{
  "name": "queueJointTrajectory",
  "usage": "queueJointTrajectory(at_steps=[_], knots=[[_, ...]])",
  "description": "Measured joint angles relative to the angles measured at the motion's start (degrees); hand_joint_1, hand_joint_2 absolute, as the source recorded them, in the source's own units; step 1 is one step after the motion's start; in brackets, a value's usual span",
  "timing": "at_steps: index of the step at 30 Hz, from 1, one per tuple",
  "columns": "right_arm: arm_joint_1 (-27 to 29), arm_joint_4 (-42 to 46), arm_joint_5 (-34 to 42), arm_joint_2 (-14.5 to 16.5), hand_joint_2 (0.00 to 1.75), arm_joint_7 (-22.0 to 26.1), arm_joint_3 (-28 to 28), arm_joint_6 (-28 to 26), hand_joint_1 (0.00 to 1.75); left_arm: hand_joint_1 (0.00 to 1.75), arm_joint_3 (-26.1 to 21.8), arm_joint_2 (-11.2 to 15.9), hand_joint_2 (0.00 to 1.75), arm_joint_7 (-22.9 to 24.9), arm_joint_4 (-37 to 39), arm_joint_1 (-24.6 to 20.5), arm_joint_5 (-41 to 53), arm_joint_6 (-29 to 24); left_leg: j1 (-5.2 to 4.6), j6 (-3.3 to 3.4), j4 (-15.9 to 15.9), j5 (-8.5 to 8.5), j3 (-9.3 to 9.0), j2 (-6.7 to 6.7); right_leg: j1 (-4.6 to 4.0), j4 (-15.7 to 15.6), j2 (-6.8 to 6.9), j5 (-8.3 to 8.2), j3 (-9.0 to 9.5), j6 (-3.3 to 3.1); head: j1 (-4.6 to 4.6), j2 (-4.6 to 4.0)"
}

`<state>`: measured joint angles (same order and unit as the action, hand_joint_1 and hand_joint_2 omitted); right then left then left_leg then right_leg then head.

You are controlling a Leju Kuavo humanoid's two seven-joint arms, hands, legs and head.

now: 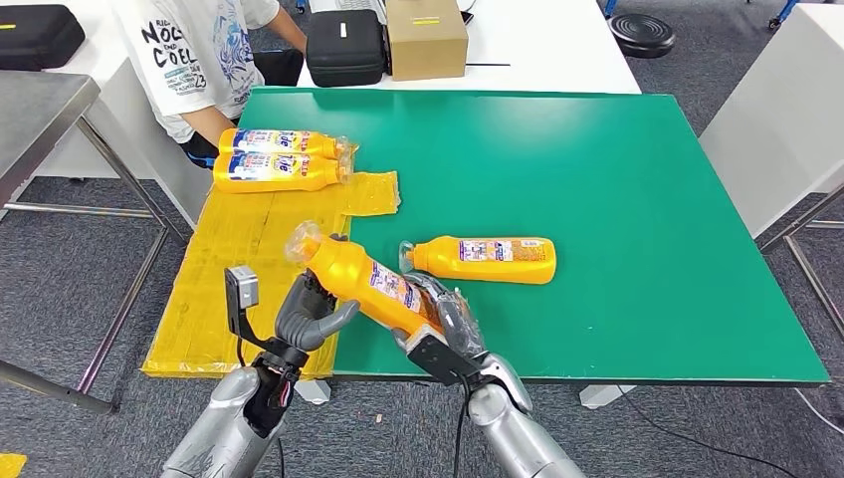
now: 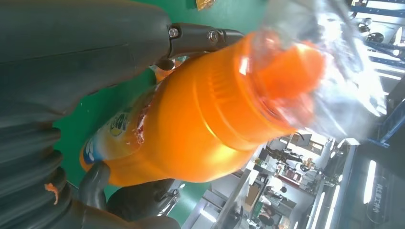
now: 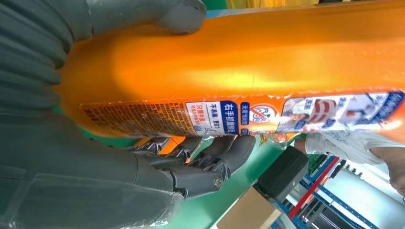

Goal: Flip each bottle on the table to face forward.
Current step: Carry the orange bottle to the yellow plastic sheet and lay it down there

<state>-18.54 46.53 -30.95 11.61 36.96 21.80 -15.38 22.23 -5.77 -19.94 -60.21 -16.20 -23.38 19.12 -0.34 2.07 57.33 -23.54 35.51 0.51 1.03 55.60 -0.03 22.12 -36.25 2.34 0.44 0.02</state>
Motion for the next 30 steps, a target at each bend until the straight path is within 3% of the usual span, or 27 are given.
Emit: queueJointTrajectory(at_steps=[16,29,30], knots=[[-2.4,-4.7,-7.3,3.0,1.75,-2.8,5.5,-0.5,1.75,0.0,1.0,-0.2,1.75,1.7,1.1,-1.2,-0.7,-0.5,0.01,-0.01,0.0,0.01,-0.01,-0.03,0.0,0.0,-0.01,0.0,-0.04,0.0,0.0,0.0],[-3.8,-6.8,-8.1,3.3,1.75,-4.0,7.7,0.5,1.75,0.0,1.0,-0.2,1.75,1.4,2.3,-1.6,-1.9,-1.7,0.01,-0.02,0.0,0.01,0.0,-0.04,-0.01,0.0,-0.01,0.0,-0.05,0.0,0.0,0.0],[-3.9,-7.0,-8.1,3.3,1.75,-4.0,7.8,0.5,1.75,0.15,1.0,-0.2,1.75,1.4,2.3,-1.6,-2.0,-1.8,0.01,-0.02,0.0,0.01,0.0,-0.04,-0.01,0.0,-0.01,0.0,-0.05,0.0,0.0,0.0]])
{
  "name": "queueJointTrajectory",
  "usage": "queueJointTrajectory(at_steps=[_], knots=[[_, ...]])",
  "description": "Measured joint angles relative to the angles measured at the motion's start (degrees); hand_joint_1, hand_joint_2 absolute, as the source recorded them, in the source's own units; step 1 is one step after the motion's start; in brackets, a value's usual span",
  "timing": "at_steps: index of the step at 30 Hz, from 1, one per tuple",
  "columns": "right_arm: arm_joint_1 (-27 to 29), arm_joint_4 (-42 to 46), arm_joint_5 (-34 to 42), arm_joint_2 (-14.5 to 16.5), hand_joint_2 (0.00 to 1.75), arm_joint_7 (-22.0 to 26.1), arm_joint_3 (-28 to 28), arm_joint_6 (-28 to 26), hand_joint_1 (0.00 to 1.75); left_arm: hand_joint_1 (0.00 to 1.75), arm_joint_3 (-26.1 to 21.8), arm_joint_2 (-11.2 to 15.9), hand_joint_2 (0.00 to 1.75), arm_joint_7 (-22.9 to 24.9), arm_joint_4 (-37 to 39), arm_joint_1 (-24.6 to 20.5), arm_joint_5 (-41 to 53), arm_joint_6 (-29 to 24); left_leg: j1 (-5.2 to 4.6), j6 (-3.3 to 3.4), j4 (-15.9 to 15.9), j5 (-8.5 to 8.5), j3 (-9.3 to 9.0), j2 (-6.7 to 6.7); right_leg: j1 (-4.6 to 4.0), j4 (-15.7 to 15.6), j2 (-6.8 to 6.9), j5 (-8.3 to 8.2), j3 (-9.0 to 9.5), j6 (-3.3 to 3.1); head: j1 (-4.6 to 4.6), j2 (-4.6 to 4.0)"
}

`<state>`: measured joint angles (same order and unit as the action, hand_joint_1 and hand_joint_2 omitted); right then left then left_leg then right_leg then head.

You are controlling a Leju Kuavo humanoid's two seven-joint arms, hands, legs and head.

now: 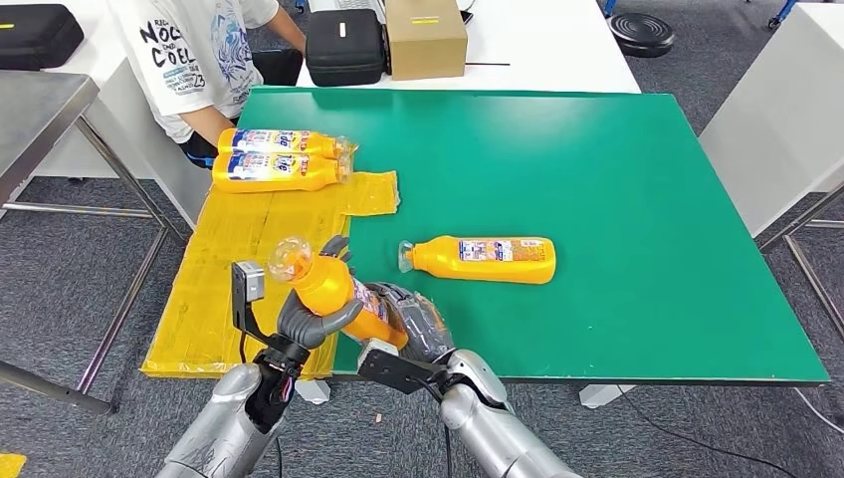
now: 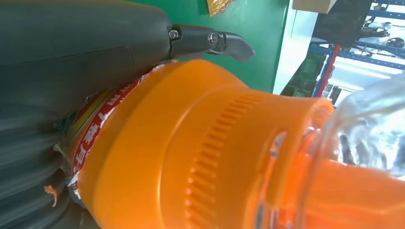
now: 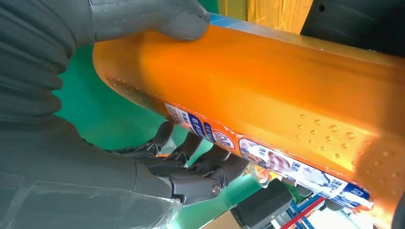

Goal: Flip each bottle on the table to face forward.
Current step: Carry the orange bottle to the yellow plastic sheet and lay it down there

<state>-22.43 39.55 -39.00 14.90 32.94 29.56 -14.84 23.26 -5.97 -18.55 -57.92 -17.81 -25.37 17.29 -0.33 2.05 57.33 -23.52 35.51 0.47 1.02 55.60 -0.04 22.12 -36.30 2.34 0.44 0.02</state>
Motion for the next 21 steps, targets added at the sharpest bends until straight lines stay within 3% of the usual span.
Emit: queueJointTrajectory(at_steps=[3,4,6,13,15,19,21], knots=[[-0.2,-0.4,0.3,0.0,1.75,0.3,0.1,0.1,1.75,1.44,0.0,0.0,1.75,-0.2,0.0,0.1,-0.4,-0.4,0.0,0.0,0.0,0.0,0.0,0.0,0.0,0.0,0.0,0.0,0.0,0.0,0.0,0.0],[-0.3,-0.5,0.5,0.1,1.75,0.4,0.1,0.2,1.75,1.73,0.0,0.0,1.75,-0.4,0.0,0.1,-0.6,-0.5,0.0,0.0,0.0,0.0,0.0,0.0,0.0,0.0,0.0,0.0,0.0,0.0,0.0,0.0],[-0.3,-0.6,0.8,0.1,1.75,0.6,0.1,0.2,1.59,1.75,0.1,0.0,1.75,-1.2,0.0,0.2,-0.8,-0.7,0.0,0.0,0.0,0.0,0.0,0.0,0.0,0.0,0.0,0.0,0.0,0.0,0.0,0.0],[-0.5,-0.7,1.1,0.4,1.75,0.9,0.6,0.2,0.09,1.75,0.0,0.0,1.75,-4.5,-1.4,1.4,-2.1,-0.7,0.0,0.0,0.0,0.0,0.0,-0.02,0.0,0.0,-0.01,0.0,-0.02,0.0,0.01,0.0],[-0.5,-0.7,1.1,0.5,1.75,0.9,1.0,0.3,0.0,1.75,0.0,0.0,1.75,-4.9,-2.1,1.6,-2.6,-0.7,0.0,0.0,0.0,0.0,0.0,-0.01,-0.01,0.0,-0.01,0.0,-0.03,0.0,0.01,0.0],[-0.5,-0.8,0.9,1.0,0.0,0.9,1.4,0.4,0.0,1.75,0.0,-0.1,1.75,-5.5,-3.6,1.7,-3.4,-0.7,0.0,0.0,0.0,0.0,0.01,-0.03,0.0,0.0,-0.02,0.0,-0.03,0.0,0.01,0.0],[-0.5,-0.8,0.8,1.2,0.0,0.8,1.5,0.4,0.0,1.75,-0.1,-0.1,1.75,-5.7,-4.0,1.9,-3.6,-0.7,0.0,0.0,0.0,0.0,0.0,-0.03,0.0,0.0,-0.02,0.0,-0.03,0.0,0.01,0.0]])
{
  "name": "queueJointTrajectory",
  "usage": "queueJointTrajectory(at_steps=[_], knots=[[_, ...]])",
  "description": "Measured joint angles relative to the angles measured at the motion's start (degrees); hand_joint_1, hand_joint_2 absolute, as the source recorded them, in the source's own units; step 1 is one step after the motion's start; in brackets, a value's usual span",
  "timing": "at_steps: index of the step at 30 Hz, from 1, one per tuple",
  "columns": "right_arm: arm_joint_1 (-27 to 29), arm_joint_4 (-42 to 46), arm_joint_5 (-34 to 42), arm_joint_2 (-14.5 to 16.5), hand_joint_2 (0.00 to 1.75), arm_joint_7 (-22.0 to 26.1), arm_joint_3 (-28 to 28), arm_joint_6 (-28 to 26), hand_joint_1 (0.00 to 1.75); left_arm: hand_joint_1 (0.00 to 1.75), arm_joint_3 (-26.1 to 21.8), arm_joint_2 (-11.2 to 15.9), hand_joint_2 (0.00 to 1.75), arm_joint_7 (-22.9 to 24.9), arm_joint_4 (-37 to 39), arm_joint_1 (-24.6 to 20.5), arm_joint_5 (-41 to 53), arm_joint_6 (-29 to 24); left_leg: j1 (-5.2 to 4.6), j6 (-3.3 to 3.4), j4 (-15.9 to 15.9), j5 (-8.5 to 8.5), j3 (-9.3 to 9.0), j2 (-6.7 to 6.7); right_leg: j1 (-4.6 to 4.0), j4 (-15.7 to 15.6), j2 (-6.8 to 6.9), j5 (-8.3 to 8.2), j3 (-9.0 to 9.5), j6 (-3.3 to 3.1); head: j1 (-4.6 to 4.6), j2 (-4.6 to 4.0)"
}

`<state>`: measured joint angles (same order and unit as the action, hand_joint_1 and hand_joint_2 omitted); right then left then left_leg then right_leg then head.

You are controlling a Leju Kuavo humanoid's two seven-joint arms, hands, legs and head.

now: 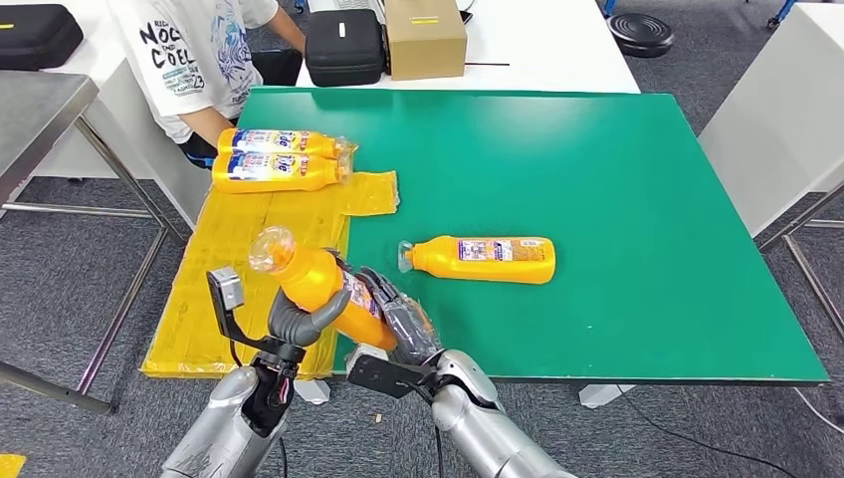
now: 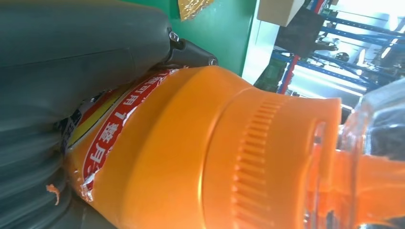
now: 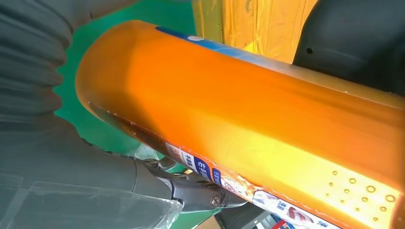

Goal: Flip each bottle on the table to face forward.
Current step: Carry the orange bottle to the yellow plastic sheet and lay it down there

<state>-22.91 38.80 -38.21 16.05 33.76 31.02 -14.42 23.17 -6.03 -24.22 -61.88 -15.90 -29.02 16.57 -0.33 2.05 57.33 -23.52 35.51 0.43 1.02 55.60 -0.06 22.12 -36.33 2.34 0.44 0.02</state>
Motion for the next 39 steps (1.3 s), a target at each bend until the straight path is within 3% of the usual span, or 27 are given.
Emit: queueJointTrajectory(at_steps=[12,22,32,36,39], knots=[[-0.2,0.0,-0.6,0.4,0.0,-1.2,0.1,-0.1,0.0,1.75,-0.5,0.0,1.75,-0.4,-1.4,0.9,-0.2,-0.7,0.0,0.0,0.0,0.0,0.0,-0.01,0.0,0.0,0.0,0.0,-0.01,0.0,0.0,0.0],[0.1,0.5,-1.7,0.5,0.0,-2.7,0.1,-0.4,0.0,1.75,-0.6,-0.2,1.75,-3.0,-1.7,0.3,7.7,-9.3,0.0,0.0,0.0,0.0,0.0,-0.01,0.0,0.0,-0.01,0.0,-0.02,0.0,-0.01,0.0],[4.9,7.9,-4.2,-1.7,0.0,-5.5,-0.1,-1.5,0.0,1.75,-2.4,-0.2,1.75,-11.3,0.7,-3.4,25.1,-29.0,0.01,-0.01,0.0,0.0,0.04,0.06,-0.01,0.0,0.01,0.0,-0.01,0.0,-0.01,0.0],[7.5,12.7,-6.0,-3.3,0.0,-6.5,-0.8,-1.5,0.0,1.75,-3.2,0.5,1.75,-12.5,2.5,-5.5,38.4,-39.6,0.01,-0.01,0.0,0.0,0.05,0.06,0.0,0.0,0.01,0.0,-0.01,0.0,-0.02,0.0],[10.0,17.5,-7.8,-4.8,0.0,-7.2,-1.5,-0.9,0.0,1.75,-4.4,1.7,1.75,-12.1,4.9,-7.9,47.2,-43.2,0.01,-0.01,0.0,0.0,0.05,0.07,0.0,0.0,0.01,0.0,-0.01,0.0,-0.02,0.0]])
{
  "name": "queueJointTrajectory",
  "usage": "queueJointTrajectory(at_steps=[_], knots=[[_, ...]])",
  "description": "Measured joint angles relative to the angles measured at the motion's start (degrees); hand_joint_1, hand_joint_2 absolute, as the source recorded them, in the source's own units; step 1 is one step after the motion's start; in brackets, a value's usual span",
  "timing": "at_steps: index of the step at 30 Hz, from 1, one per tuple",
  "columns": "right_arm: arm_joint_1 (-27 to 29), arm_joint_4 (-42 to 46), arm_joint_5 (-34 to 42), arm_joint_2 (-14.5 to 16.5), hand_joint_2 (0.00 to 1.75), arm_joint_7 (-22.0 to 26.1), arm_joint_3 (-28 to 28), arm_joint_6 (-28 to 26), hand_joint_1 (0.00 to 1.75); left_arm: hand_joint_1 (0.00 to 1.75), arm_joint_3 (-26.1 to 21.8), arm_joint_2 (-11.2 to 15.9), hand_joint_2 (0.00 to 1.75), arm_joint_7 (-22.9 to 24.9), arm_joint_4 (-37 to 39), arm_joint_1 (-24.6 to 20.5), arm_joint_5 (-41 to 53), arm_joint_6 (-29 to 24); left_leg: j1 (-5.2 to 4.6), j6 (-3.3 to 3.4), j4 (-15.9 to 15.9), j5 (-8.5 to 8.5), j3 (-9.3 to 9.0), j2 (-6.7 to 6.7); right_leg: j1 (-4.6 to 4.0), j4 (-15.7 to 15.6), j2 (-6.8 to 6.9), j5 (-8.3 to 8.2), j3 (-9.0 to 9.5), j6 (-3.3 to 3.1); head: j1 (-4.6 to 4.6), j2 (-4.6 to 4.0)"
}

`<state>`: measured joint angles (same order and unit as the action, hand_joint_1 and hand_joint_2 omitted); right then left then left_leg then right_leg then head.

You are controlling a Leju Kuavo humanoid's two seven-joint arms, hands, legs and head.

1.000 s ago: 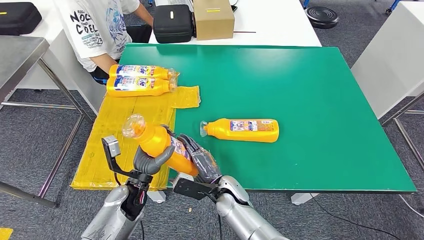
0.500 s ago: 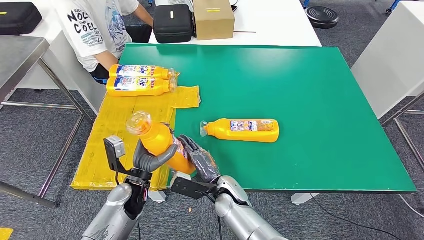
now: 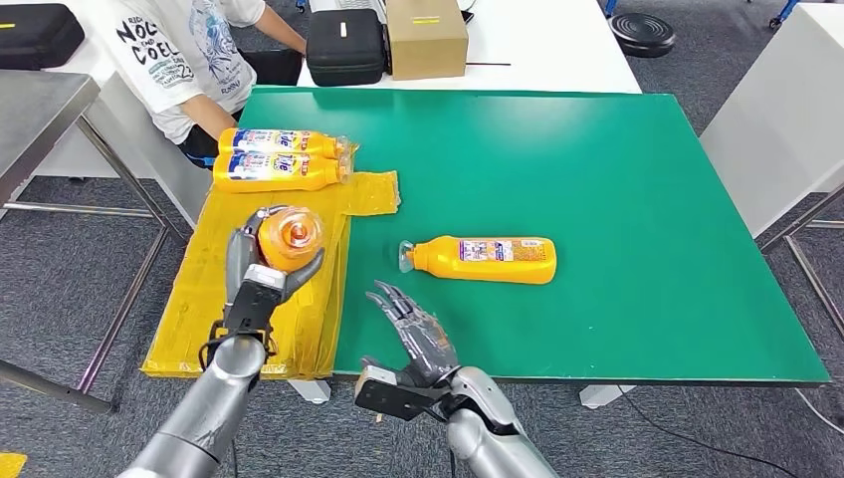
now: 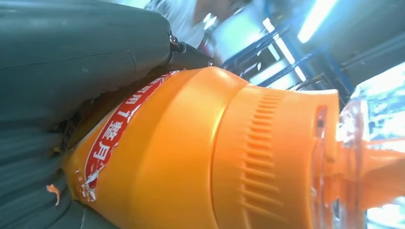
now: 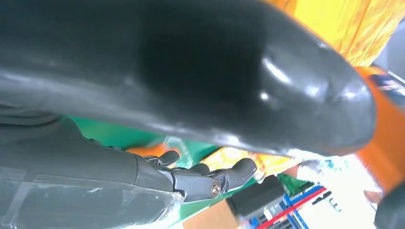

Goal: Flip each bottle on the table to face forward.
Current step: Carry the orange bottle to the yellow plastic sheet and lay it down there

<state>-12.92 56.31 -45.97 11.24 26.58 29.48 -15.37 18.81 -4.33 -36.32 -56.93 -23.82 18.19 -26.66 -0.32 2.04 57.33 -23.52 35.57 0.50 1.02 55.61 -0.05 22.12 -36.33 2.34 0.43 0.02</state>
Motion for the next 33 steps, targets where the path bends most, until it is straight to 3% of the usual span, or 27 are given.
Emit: queueJointTrajectory(at_steps=[6,9,11,15,22,33], knots=[[3.2,7.0,-1.5,-2.6,0.0,-0.7,-0.9,0.5,0.0,1.75,-1.2,2.3,1.75,1.8,4.0,-3.3,8.8,-2.2,0.0,0.0,0.0,0.0,-0.01,-0.04,-0.01,0.0,-0.02,0.0,-0.01,0.0,0.0,0.0],[4.4,9.5,-1.7,-3.3,0.0,-0.8,-1.4,1.0,0.0,1.75,-1.0,3.5,1.75,5.8,5.2,-4.3,17.3,-1.6,0.01,-0.01,0.0,0.0,-0.01,-0.02,-0.01,0.0,-0.01,0.0,-0.01,0.0,-0.01,0.0],[5.3,11.4,-1.8,-3.8,0.0,-0.8,-2.0,1.8,0.0,1.75,-0.1,5.1,1.75,9.6,5.9,-5.4,26.1,0.8,0.01,-0.01,0.0,0.0,-0.01,-0.04,-0.01,0.0,-0.02,0.0,-0.01,0.0,0.0,0.0],[6.0,14.4,-1.4,-4.7,0.0,-0.6,-3.7,2.8,0.0,1.75,3.8,9.5,1.75,13.7,8.7,-9.4,38.8,12.6,0.01,-0.04,0.0,0.03,-0.01,-0.05,-0.01,0.0,-0.02,-0.01,-0.02,-0.01,0.01,0.0],[6.6,19.2,2.2,-5.6,0.0,0.0,-8.4,-0.6,0.0,1.75,11.0,13.3,1.75,13.0,17.8,-15.9,42.3,26.0,0.01,-0.07,0.0,0.08,-0.01,-0.01,-0.01,0.0,-0.01,-0.03,-0.01,-0.01,0.0,0.0],[6.7,23.0,3.2,-5.7,0.0,-0.4,-12.3,-1.1,0.0,1.75,15.1,13.4,1.75,12.8,24.2,-19.3,42.1,27.8,0.01,-0.07,0.0,0.07,0.01,-0.02,-0.01,0.0,-0.01,-0.03,-0.02,-0.01,0.0,0.0]])
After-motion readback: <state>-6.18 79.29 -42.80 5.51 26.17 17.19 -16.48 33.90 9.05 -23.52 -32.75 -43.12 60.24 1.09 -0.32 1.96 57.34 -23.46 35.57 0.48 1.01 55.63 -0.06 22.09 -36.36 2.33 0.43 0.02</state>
